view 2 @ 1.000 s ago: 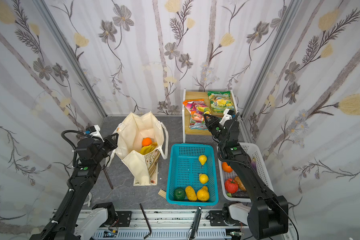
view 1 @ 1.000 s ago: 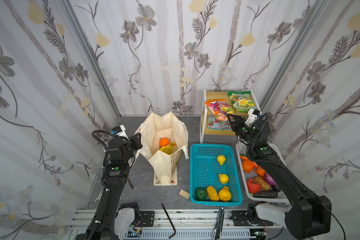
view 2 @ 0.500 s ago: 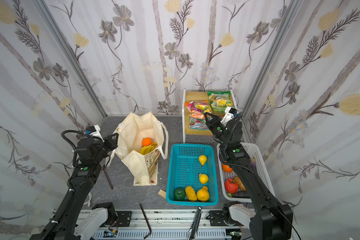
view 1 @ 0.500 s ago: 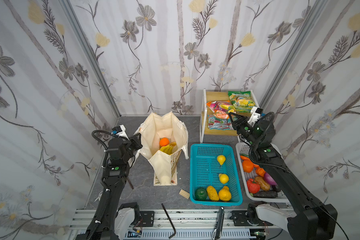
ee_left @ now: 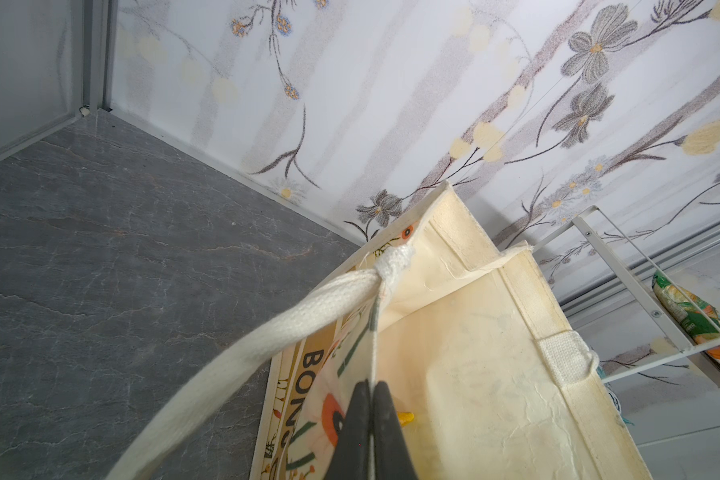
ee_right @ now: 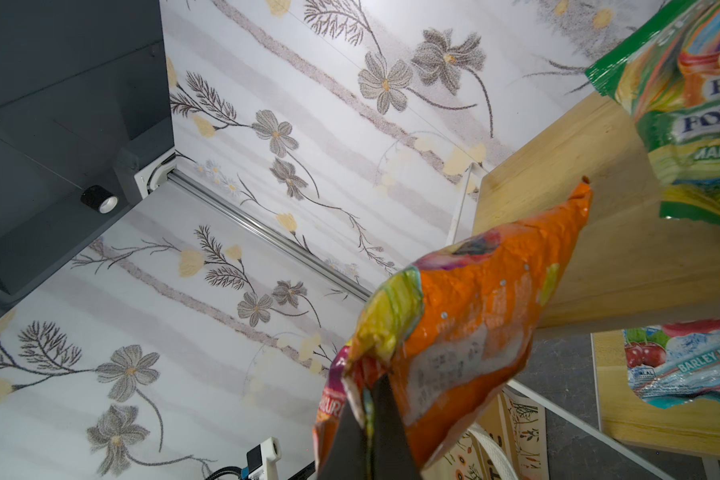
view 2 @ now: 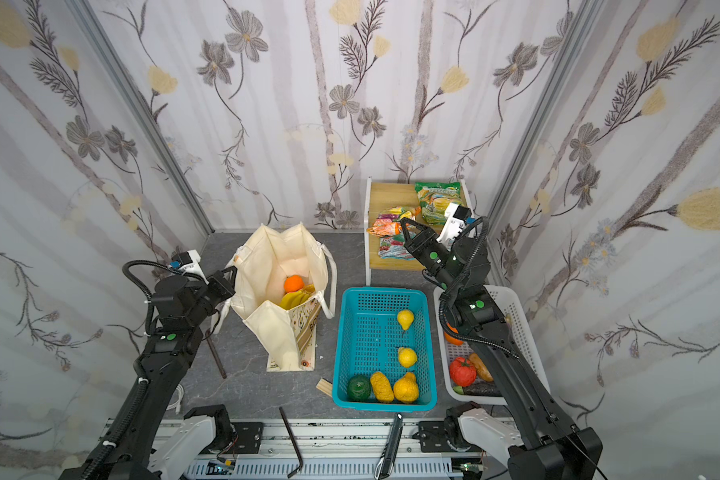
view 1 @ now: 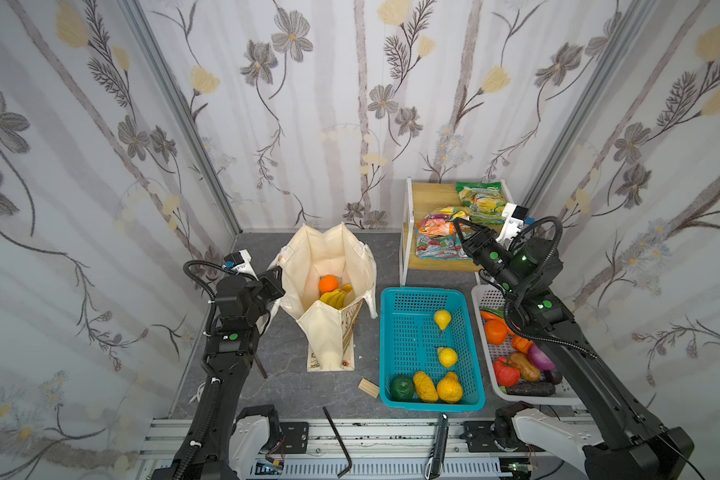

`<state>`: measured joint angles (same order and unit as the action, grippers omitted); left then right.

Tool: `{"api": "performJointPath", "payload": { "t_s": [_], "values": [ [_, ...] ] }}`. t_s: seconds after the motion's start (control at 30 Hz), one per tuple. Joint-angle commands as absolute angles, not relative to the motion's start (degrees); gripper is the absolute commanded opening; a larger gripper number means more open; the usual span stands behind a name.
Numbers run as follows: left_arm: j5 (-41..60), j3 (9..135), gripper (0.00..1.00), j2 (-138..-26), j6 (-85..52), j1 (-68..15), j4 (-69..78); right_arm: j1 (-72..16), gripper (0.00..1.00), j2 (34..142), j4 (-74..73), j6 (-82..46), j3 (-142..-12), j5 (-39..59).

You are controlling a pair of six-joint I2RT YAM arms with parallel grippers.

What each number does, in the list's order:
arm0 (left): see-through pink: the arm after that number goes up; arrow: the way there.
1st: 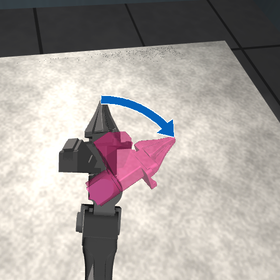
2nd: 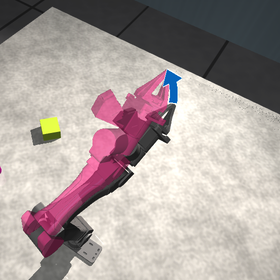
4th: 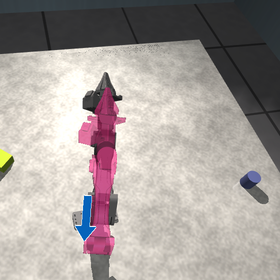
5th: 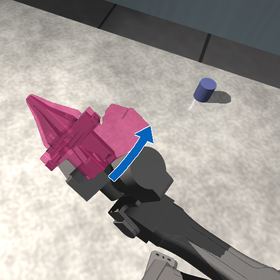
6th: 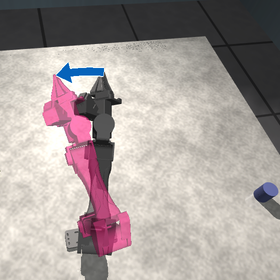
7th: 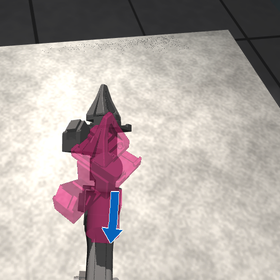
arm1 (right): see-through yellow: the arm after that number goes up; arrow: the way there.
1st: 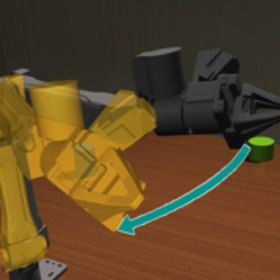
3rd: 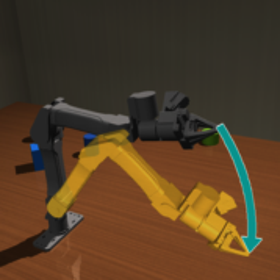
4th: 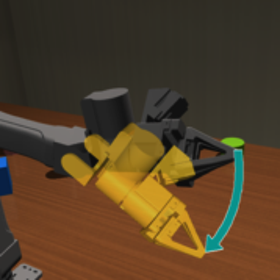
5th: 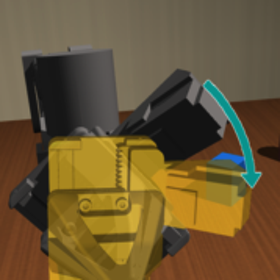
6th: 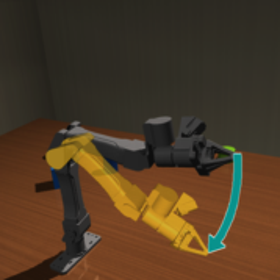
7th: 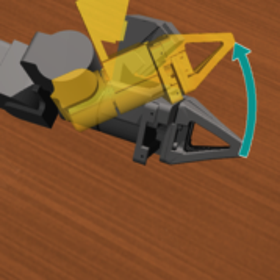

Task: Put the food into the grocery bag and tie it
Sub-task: 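Pull the candy packet off the shelf and carry it over the bag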

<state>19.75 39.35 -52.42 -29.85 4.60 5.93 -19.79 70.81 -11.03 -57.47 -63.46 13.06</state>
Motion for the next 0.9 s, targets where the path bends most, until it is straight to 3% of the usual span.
{"api": "performJointPath", "payload": {
  "t_s": [0.0, 0.33, 0.87],
  "values": [
    [20.02, 39.55, 0.00, -52.17, -29.96, 4.66, 8.61, -21.72, 0.00, 69.97, -10.69, -54.00, -65.26, 10.42],
    [20.53, 39.64, 0.00, -52.12, -30.06, 4.71, 8.61, -33.76, 0.00, 74.34, -13.42, -53.80, -67.50, 7.74],
    [22.12, 39.98, 0.00, -52.09, -30.15, 4.57, 8.70, -48.89, 0.00, 101.67, -14.48, -54.30, -82.98, 8.45]
  ]
}}
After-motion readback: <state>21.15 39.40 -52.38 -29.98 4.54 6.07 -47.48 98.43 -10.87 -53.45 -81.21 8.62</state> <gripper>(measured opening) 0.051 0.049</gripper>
